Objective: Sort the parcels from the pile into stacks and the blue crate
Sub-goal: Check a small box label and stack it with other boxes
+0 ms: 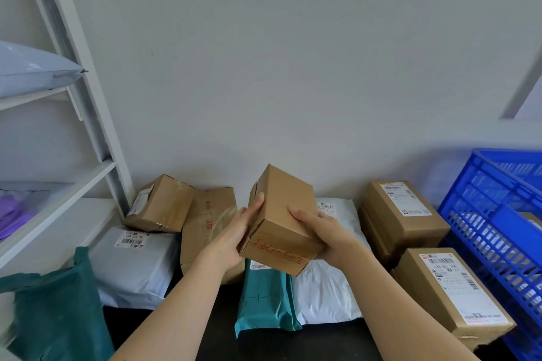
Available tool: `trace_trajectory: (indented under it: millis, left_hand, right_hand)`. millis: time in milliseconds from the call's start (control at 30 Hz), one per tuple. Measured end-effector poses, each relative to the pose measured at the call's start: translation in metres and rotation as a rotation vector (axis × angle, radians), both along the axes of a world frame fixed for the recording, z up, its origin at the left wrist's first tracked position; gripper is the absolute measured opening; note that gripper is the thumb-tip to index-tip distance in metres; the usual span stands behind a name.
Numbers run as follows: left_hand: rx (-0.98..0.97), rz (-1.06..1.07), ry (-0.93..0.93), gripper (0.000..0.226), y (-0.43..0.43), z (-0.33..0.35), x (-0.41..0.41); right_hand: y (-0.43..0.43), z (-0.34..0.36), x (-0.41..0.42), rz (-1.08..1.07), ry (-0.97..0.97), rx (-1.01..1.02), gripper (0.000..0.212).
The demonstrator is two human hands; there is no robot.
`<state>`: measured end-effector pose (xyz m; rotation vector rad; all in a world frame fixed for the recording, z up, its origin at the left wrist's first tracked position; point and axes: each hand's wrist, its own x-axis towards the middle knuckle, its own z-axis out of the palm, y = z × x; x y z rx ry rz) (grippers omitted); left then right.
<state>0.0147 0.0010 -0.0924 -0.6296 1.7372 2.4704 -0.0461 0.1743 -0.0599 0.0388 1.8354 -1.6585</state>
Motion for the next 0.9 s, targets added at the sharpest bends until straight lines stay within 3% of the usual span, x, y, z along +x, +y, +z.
trace_trajectory:
  millis: [67,133,200,267,333,533,633,767,900]
  left_hand:
    - [0.006,-0.026,-0.004,0.096,0.001,0.004,0.000]
    - [0.022,-0.066,-0.007,0.078,0.001,0.010,-0.001]
    - [0.043,-0.085,-0.039,0.078,-0.002,0.014,-0.001]
    - [0.041,-0.056,-0.099,0.092,-0.007,0.016,-0.002]
    - [0.043,-0.025,-0.149,0.090,-0.008,0.017,-0.002]
    - [0.092,0.013,-0.220,0.072,-0.009,0.012,0.001]
    - [0.056,0.013,-0.230,0.064,-0.009,0.013,0.004]
    - [-0.013,0.058,-0.228,0.067,-0.013,0.010,0.004]
    - [-0.024,0.022,-0.181,0.077,-0.013,0.012,0.003]
  right_hand:
    - [0.003,0.002,0.002,0.010,-0.128,-0.126,0.058]
    - [0.008,0.004,0.000,0.030,-0.216,-0.214,0.049]
    - [0.011,0.003,-0.002,0.053,-0.243,-0.235,0.054]
    - [0.011,0.001,-0.005,0.055,-0.260,-0.218,0.075]
    - [0.010,-0.001,-0.007,0.027,-0.312,-0.204,0.086]
    - [0.006,0.002,-0.013,0.018,-0.347,-0.088,0.048]
    - [0.005,0.005,-0.015,0.036,-0.339,-0.057,0.053]
    - [0.006,-0.001,-0.020,0.048,-0.342,-0.058,0.085]
    - [0.014,-0.004,-0.021,0.079,-0.277,-0.095,0.069]
